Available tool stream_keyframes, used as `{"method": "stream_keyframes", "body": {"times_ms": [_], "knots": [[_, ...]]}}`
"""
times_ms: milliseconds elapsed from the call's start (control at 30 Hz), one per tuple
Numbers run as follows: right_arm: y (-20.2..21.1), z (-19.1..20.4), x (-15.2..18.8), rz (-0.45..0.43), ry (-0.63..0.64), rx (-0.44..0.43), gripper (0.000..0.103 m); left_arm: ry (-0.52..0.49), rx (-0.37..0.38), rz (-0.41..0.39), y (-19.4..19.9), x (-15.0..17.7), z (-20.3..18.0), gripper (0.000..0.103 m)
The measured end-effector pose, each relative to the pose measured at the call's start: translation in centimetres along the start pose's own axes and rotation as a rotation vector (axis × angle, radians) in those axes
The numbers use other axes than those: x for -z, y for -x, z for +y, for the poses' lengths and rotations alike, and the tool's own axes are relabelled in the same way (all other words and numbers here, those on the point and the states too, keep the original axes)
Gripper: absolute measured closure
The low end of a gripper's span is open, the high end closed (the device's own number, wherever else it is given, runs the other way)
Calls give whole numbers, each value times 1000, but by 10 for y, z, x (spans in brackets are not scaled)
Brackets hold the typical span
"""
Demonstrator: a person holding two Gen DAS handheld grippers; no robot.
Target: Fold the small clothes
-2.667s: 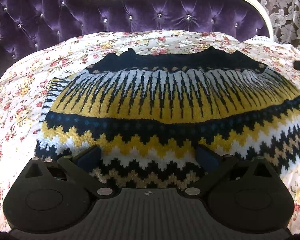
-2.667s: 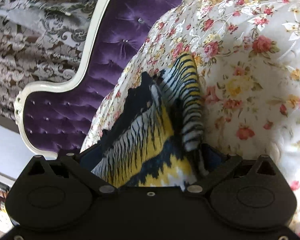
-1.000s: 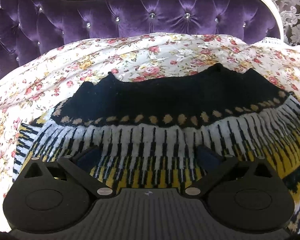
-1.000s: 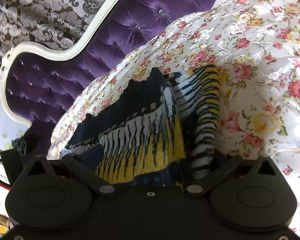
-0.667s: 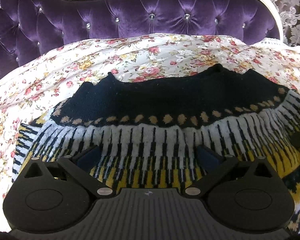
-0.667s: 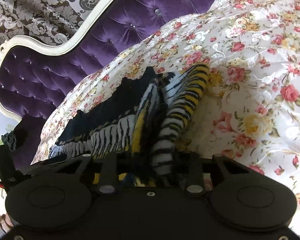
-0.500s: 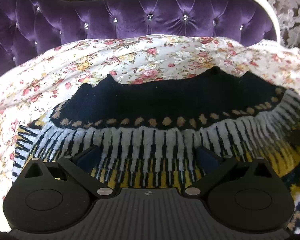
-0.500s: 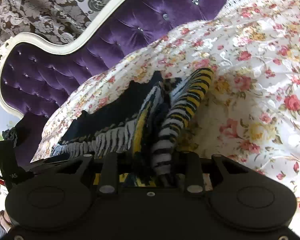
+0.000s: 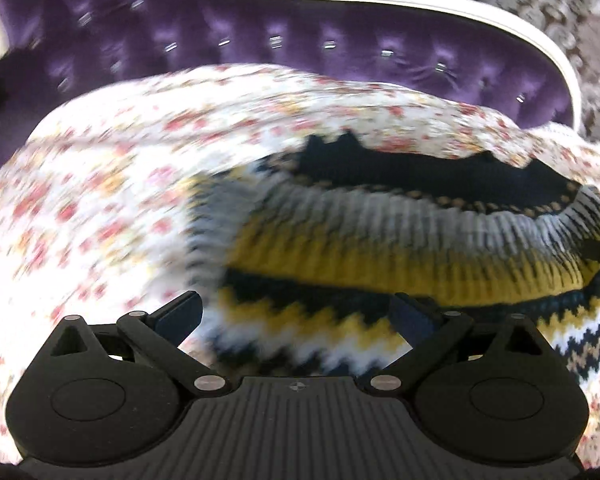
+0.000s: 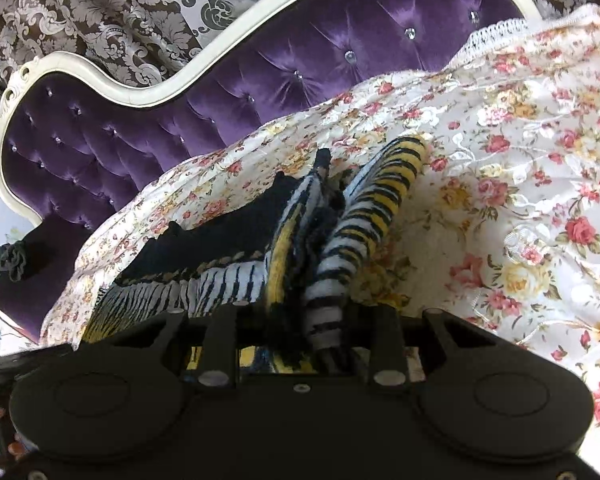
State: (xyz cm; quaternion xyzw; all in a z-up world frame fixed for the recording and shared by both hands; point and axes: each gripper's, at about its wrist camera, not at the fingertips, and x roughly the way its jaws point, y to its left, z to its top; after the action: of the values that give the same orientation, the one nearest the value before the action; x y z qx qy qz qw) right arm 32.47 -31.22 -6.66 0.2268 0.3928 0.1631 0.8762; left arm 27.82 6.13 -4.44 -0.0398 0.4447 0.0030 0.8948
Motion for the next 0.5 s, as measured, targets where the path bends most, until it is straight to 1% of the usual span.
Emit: {"method": "stream_keyframes", "body": {"times_ms": [67,200,333,500], "knots": [[0,7,1,2,6,22,63,28,1,5,7,4,16,2],[3,31,-4,12,28,39,65,41,-8,-4,17,11,42,2],[6,70,-17,26,69,18,65,65,0,-19,24,17,61,2],[-8,127,-19,55,125,-21,65,89,34,-17,28,23,75,2]]}}
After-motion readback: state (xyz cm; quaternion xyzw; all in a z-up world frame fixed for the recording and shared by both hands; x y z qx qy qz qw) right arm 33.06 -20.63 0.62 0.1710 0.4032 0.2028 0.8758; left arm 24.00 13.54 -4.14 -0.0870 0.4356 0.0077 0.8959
